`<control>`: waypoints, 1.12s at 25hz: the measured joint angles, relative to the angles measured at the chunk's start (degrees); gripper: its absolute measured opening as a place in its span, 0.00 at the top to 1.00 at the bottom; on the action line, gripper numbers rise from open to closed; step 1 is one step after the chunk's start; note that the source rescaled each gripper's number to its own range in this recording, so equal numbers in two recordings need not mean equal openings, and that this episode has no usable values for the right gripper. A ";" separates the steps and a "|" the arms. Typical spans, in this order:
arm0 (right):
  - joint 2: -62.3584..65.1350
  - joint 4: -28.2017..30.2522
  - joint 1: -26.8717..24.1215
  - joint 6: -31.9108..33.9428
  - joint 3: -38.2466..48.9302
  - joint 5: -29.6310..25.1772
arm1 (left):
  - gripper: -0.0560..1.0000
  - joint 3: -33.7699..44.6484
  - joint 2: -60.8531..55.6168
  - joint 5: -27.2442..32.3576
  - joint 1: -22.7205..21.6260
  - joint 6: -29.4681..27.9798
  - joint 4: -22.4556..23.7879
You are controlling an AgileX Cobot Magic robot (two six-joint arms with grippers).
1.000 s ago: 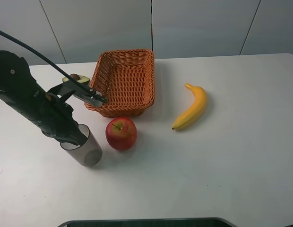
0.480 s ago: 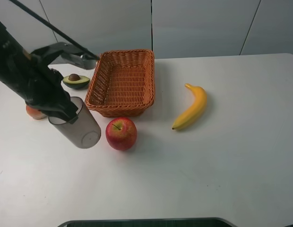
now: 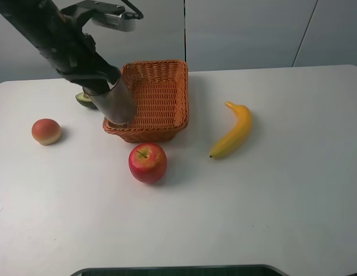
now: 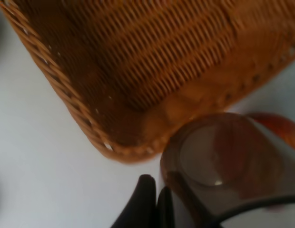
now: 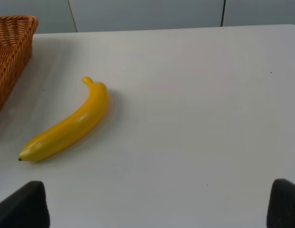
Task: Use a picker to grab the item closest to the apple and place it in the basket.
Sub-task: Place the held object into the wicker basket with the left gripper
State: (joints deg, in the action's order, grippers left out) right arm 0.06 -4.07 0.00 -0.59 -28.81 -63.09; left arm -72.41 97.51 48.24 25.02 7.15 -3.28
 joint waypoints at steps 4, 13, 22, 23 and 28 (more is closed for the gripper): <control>0.00 0.00 0.00 0.00 0.00 0.00 | 0.95 -5.06 5.13 -3.21 0.00 -0.73 0.38; 0.00 0.00 0.00 0.00 0.00 0.00 | 0.95 -13.43 15.16 -6.42 0.00 -0.87 -0.20; 0.00 0.00 0.00 0.00 0.00 0.00 | 0.95 -13.99 18.86 -11.75 0.00 -0.87 -0.43; 0.00 0.00 0.00 0.00 0.00 0.00 | 0.95 -13.99 18.89 -12.04 0.00 -0.87 -0.43; 0.00 0.00 0.00 0.00 0.00 0.00 | 0.94 -13.99 19.35 -12.76 0.00 -0.87 -0.43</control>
State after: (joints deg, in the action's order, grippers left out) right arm 0.06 -4.07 0.00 -0.59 -28.81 -63.09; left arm -86.40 116.86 35.48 25.02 6.28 -3.70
